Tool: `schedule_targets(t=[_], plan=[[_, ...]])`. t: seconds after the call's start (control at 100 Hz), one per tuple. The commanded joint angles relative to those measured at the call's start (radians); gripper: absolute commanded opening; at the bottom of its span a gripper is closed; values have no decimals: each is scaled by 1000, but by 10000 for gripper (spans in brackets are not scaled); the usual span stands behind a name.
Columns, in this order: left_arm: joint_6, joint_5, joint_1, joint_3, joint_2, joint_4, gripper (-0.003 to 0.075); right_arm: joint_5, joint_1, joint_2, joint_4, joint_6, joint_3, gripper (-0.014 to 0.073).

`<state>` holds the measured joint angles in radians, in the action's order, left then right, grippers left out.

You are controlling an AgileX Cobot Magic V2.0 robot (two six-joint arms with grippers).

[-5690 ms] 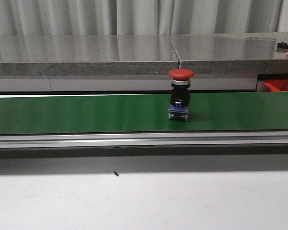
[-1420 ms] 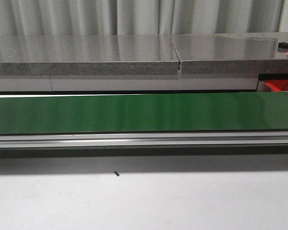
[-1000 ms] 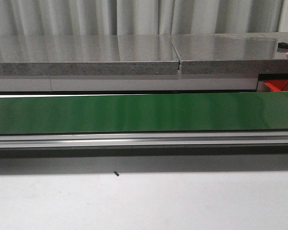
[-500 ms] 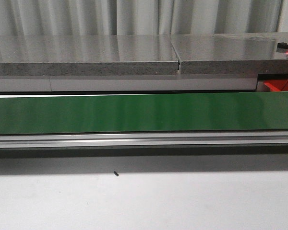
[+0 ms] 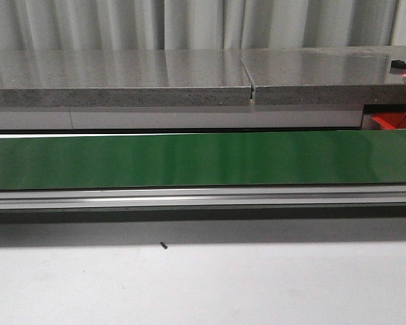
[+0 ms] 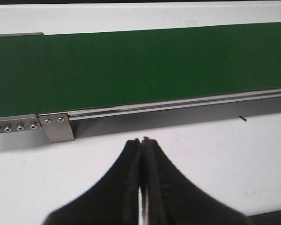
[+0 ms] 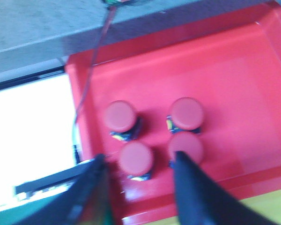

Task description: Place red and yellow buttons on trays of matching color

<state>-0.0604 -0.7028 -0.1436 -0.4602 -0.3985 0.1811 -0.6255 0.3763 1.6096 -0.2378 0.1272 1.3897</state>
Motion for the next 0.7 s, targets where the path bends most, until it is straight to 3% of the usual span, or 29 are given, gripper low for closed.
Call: schedule_targets(t=[0.0, 0.11, 0.37, 0.69], plan=[[10, 62, -10, -29, -6, 10, -20, 38, -40, -105, -6, 5, -11, 63], [10, 62, -10, -29, -6, 10, -20, 32, -96, -171, -7, 5, -59, -100], [10, 62, -10, -29, -6, 10, -20, 10, -216, -348, -4, 5, -203, -92], [10, 62, -10, -29, -6, 10, -20, -26, -240, -576, -3, 12, -382, -92]])
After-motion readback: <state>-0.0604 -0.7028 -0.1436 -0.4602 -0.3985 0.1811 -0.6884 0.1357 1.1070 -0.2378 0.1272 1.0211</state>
